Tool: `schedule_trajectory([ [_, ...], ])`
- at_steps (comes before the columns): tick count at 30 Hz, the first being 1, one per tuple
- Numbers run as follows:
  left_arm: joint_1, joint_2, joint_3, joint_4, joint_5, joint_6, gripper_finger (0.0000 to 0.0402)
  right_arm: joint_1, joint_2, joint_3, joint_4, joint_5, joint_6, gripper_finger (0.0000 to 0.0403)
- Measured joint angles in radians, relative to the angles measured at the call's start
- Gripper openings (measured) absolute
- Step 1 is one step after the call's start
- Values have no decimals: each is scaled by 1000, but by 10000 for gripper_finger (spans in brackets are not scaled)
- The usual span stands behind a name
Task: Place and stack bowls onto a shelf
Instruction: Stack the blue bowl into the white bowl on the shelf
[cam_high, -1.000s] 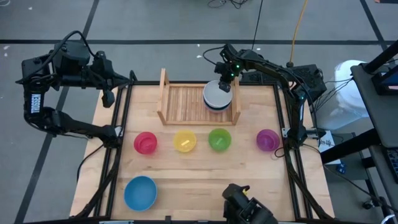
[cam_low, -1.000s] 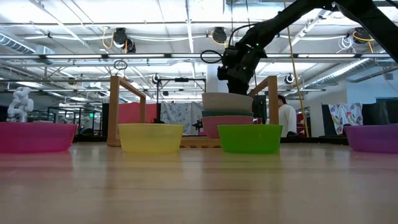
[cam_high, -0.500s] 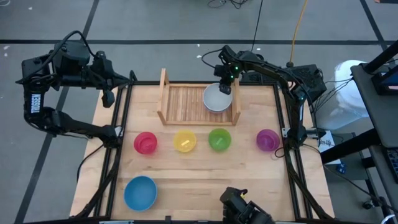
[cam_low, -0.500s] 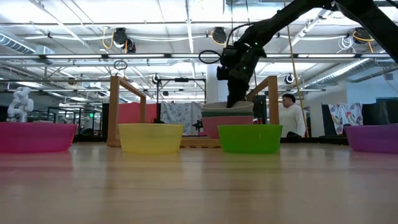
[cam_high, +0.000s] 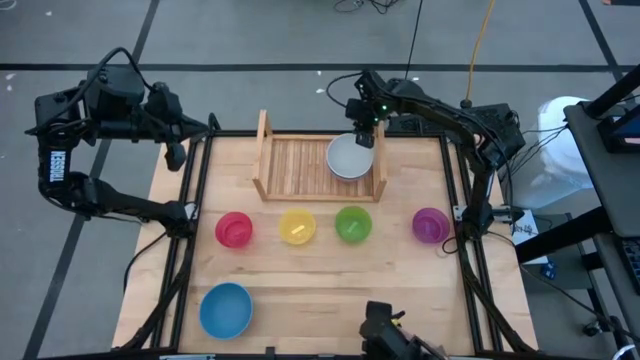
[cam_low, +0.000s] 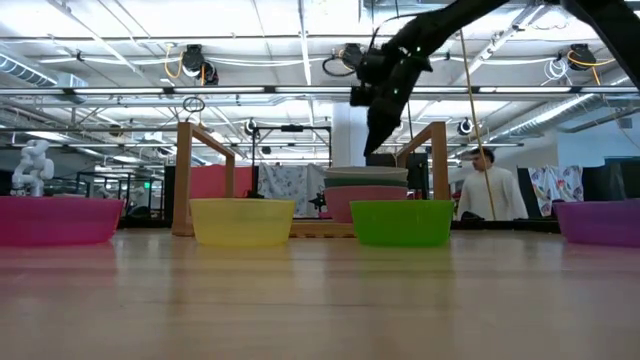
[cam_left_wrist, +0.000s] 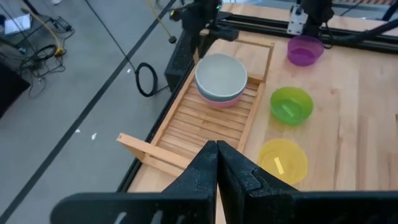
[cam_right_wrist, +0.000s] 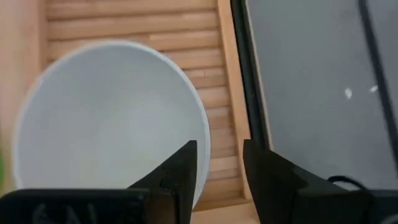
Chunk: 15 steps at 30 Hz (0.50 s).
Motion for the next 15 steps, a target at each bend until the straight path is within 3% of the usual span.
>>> schedule_trajectory([
  [12, -13, -2, 0, 0, 46, 12, 8, 56, -343, 0, 58, 2, 4, 122],
  [15, -37, -1, 0, 0, 48, 11, 8, 84, -436, 0, 60, 56, 6, 122],
])
